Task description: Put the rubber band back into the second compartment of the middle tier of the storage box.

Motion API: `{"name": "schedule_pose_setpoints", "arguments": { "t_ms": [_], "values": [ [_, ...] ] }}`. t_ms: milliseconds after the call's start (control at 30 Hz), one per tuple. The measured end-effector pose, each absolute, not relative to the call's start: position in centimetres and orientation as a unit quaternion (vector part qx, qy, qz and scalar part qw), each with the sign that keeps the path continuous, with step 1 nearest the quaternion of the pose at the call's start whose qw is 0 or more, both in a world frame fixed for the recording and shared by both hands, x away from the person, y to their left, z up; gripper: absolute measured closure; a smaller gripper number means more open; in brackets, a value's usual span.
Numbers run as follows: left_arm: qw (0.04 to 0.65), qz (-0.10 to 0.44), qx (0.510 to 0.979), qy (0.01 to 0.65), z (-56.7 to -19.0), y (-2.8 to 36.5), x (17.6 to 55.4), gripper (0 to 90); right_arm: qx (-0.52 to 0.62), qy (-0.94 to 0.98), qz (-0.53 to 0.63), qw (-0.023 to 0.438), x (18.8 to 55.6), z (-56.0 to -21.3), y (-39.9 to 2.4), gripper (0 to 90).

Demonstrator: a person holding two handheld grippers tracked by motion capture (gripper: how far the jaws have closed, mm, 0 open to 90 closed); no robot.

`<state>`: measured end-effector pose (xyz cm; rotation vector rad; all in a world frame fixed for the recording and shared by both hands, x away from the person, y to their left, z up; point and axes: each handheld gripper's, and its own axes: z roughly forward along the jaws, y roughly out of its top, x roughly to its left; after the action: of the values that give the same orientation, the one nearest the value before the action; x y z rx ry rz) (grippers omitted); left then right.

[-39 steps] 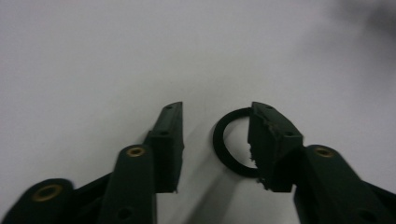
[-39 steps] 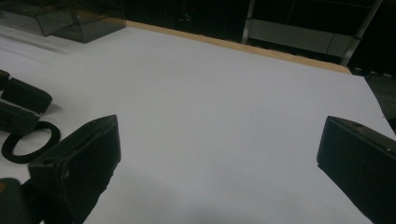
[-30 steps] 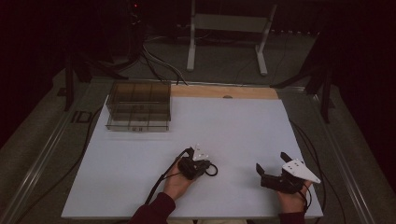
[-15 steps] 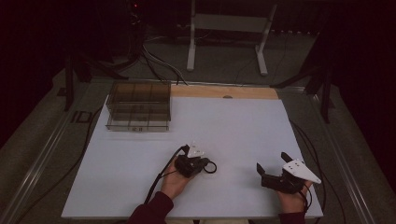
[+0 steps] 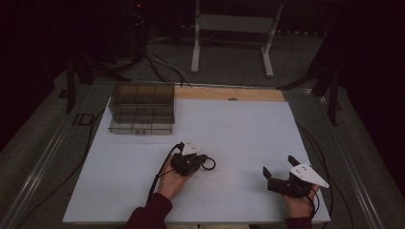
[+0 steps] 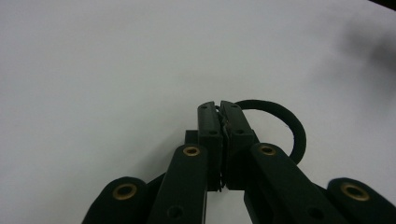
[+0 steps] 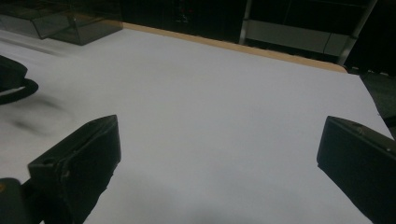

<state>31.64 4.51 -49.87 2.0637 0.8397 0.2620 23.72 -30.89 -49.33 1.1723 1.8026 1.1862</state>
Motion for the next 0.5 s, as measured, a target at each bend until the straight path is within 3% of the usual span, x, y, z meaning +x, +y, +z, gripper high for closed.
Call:
{"name": "schedule_pose_setpoints", "arguments": {
  "t_ms": [500],
  "values": [
    [0.443, 0.119, 0.818, 0.347, -48.5, 5.7, 32.3, 89.3, 0.451, 0.69, 0.456, 0.336, 23.7, -49.4, -31.0, 0.0]
  ]
}}
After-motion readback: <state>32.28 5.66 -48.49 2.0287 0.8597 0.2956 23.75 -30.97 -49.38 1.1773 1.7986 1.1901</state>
